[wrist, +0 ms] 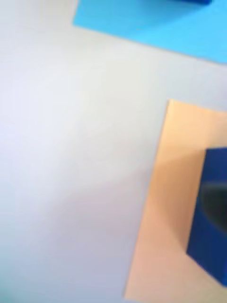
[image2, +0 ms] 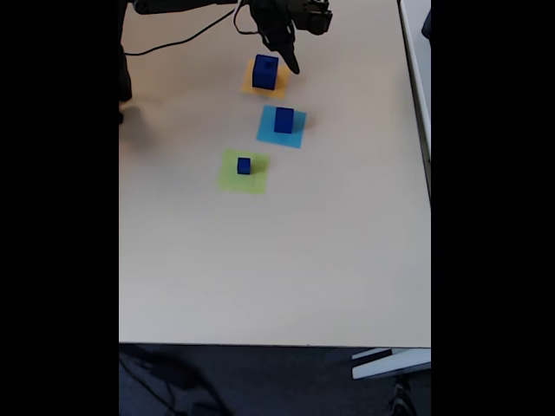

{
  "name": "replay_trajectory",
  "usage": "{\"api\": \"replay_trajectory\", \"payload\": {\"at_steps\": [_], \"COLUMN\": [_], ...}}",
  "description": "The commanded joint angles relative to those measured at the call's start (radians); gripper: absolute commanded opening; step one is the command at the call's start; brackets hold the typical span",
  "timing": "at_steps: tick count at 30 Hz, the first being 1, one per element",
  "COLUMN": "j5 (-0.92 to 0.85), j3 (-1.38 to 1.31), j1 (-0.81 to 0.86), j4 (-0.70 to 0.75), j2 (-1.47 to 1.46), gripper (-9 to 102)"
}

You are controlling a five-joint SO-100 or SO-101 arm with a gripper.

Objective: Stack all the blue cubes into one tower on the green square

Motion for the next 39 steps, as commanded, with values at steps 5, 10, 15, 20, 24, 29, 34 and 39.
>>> {"api": "replay_trajectory", "payload": {"at_steps": [5, 10, 15, 20, 24, 29, 34, 39], "j5": [-0.120, -0.221, -0.267, -0.304, -0.334, -0.379, -0.417, -0.436], "j3": [-0.041, 0.008, 0.063, 0.173, 0.241, 0.267, 0.313, 0.374], "j1": [0.140, 0.253, 0.334, 0.387, 0.422, 0.469, 0.514, 0.540], "j4": [0.114, 0.124, 0.110, 0.051, -0.009, -0.035, -0.069, -0.114], "j2": [0.179, 0.229, 0.227, 0.215, 0.192, 0.166, 0.153, 0.130], "gripper": [30, 29, 29, 28, 27, 26, 26, 25]}}
